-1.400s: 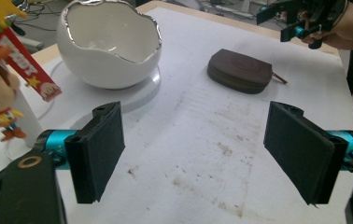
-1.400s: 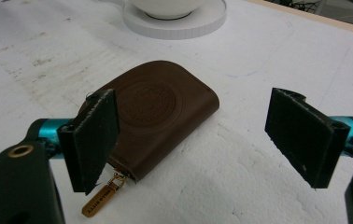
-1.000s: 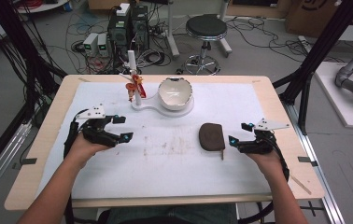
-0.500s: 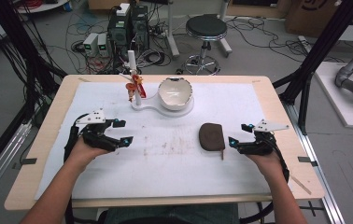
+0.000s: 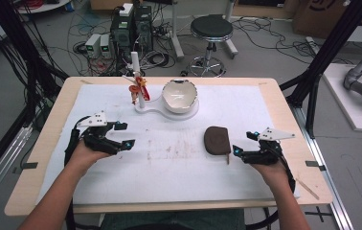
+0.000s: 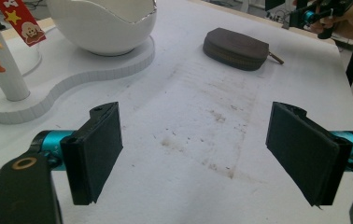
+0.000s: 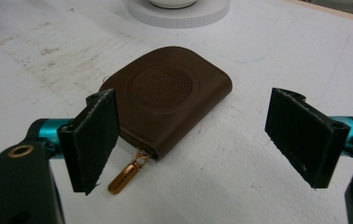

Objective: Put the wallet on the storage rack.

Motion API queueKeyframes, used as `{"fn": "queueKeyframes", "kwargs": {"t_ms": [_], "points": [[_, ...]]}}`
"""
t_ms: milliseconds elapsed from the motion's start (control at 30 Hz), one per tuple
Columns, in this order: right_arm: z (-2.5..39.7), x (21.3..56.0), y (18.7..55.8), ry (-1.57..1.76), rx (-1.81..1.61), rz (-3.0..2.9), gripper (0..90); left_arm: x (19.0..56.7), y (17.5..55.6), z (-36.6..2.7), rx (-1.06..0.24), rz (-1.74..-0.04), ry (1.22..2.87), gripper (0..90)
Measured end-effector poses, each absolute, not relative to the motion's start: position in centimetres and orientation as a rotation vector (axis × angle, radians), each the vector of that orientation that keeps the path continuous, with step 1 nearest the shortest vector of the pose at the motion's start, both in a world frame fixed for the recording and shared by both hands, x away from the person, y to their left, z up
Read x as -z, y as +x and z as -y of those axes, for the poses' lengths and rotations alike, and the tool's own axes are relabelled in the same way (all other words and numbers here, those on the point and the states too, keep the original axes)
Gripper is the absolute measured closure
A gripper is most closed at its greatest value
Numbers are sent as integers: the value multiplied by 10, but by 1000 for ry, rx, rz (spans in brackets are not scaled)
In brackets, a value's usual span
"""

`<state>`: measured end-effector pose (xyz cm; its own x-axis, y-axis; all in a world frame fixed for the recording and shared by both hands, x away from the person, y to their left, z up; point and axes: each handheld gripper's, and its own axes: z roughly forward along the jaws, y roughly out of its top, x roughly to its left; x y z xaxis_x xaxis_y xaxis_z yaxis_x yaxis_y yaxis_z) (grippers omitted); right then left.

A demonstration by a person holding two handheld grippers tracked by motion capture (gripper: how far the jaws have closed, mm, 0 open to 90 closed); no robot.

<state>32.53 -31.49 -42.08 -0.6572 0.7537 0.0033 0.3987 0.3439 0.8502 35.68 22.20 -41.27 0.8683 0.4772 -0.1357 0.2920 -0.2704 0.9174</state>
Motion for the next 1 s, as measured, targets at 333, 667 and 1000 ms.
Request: {"fn": "queueKeyframes", "kwargs": {"t_ms": [333,667,1000], "points": [[300,432,316,1008,-1149,-2306,179,413,357,-222,-202,-571,1882,185],[290,445,310,1038,-1024,-2345,181,414,358,-220,-192,-572,1885,185],[281,451,313,1037,-928,-2415,406,415,358,-220,-190,-569,1890,185]]}}
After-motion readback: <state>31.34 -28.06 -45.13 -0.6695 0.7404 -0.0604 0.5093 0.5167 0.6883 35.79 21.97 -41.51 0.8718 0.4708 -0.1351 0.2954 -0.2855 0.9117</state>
